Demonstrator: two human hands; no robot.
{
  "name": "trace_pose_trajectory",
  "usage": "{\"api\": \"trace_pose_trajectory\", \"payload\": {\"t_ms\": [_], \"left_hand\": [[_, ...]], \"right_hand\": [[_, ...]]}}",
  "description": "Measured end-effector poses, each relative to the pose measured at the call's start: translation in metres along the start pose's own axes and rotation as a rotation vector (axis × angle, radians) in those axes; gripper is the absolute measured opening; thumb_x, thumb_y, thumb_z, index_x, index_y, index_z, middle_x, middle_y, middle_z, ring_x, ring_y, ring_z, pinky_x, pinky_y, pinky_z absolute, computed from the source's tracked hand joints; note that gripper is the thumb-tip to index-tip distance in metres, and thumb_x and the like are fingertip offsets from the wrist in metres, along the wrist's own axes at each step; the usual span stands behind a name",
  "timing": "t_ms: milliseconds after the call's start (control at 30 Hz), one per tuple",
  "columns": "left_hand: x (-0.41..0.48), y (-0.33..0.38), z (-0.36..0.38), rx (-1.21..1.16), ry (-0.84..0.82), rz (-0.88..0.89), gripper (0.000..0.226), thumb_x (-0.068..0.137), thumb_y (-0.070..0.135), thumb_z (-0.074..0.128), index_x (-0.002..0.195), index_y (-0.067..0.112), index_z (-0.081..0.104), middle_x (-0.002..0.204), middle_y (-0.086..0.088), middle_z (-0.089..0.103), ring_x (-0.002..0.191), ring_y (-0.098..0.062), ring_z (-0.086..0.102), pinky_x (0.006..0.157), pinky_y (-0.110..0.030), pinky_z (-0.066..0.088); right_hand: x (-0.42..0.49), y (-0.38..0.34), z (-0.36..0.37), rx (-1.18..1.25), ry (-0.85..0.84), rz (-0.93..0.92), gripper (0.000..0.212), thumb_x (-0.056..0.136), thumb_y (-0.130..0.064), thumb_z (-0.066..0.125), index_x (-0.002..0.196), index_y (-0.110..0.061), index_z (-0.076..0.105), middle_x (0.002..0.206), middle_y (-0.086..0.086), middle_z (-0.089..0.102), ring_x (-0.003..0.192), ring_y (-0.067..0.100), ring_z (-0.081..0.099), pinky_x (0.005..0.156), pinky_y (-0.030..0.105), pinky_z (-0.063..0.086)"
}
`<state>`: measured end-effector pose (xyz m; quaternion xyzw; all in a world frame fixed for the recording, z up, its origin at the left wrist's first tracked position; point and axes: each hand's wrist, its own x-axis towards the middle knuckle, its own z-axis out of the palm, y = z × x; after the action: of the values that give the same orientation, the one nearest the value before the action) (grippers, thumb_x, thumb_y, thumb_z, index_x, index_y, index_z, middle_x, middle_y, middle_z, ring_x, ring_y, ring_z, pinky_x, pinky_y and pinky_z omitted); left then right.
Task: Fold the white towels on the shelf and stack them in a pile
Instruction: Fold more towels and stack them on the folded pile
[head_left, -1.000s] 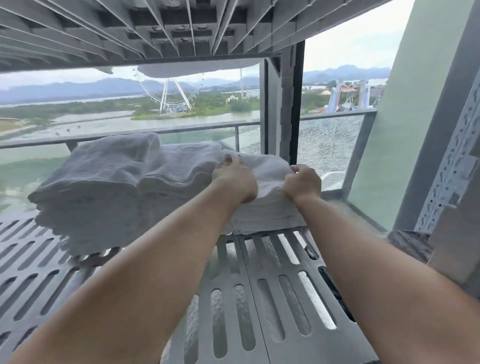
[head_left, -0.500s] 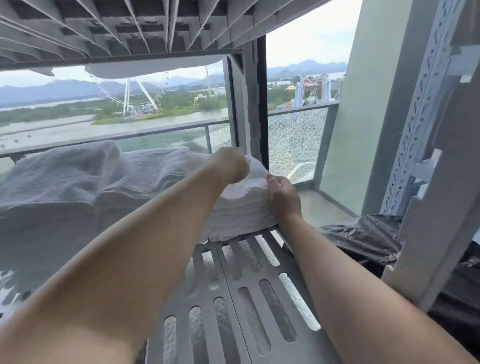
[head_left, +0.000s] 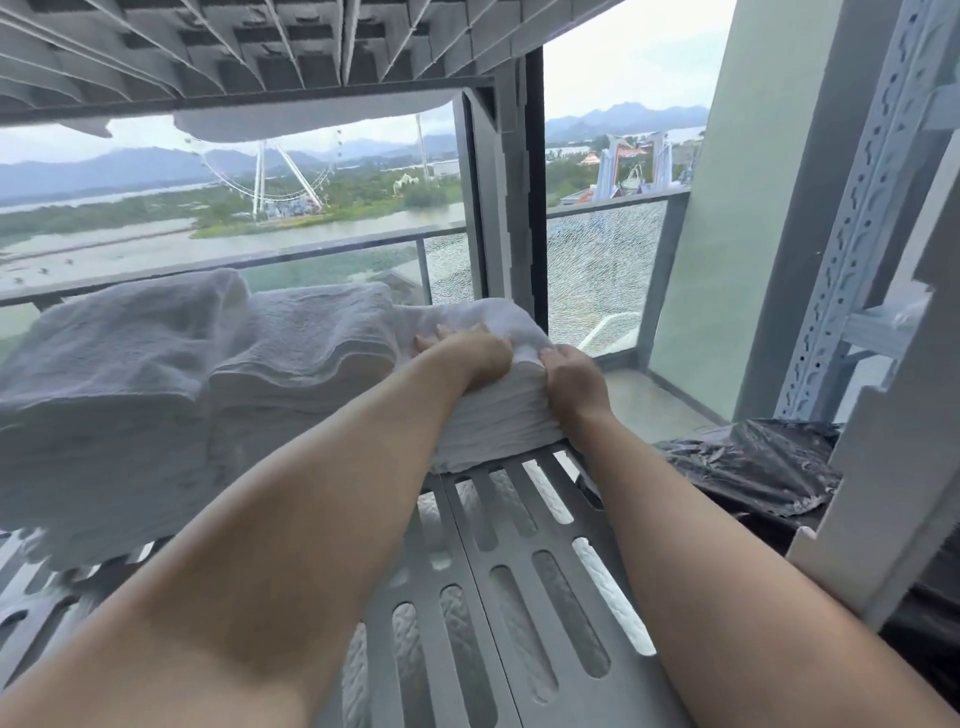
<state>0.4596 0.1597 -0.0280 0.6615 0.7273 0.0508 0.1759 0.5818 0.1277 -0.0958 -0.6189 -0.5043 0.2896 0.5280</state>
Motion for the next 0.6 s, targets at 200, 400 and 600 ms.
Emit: {"api": "trace_pose_trajectory", "payload": {"t_ms": [200, 400, 600], "left_hand": [[-0.004, -0.016, -0.018, -0.489, -0.115, 0.034, 0.07, 0.105, 0.049, 0.031, 0.158, 0.005, 0.022, 0.164, -0.017, 0.022, 0.15, -0.033, 0.025, 0.124, -0.044, 0.021], [-0.02, -0.018, -0.018, -0.807, -0.12, 0.019, 0.09, 0.098, 0.072, 0.015, 0.16, 0.006, 0.015, 0.165, -0.02, 0.016, 0.151, -0.038, 0.019, 0.124, -0.048, 0.007], [-0.026, -0.017, -0.003, -0.922, -0.018, 0.124, 0.082, 0.105, 0.06, 0.014, 0.148, -0.004, 0.039, 0.155, -0.022, 0.04, 0.143, -0.034, 0.039, 0.113, -0.039, 0.034]], "right_hand": [[-0.026, -0.002, 0.008, -0.409, 0.347, -0.427, 0.041, 0.099, -0.036, 0.038, 0.134, -0.018, 0.048, 0.135, 0.006, 0.054, 0.127, 0.028, 0.046, 0.103, 0.04, 0.035], [-0.053, -0.011, 0.038, -0.827, 0.155, -0.735, 0.053, 0.098, -0.04, 0.037, 0.142, -0.012, 0.044, 0.144, 0.012, 0.048, 0.135, 0.035, 0.039, 0.109, 0.051, 0.031], [-0.044, -0.003, 0.046, -0.898, 0.072, -0.651, 0.055, 0.1, -0.048, 0.018, 0.127, -0.014, 0.052, 0.134, 0.01, 0.054, 0.13, 0.032, 0.042, 0.107, 0.05, 0.028]]}}
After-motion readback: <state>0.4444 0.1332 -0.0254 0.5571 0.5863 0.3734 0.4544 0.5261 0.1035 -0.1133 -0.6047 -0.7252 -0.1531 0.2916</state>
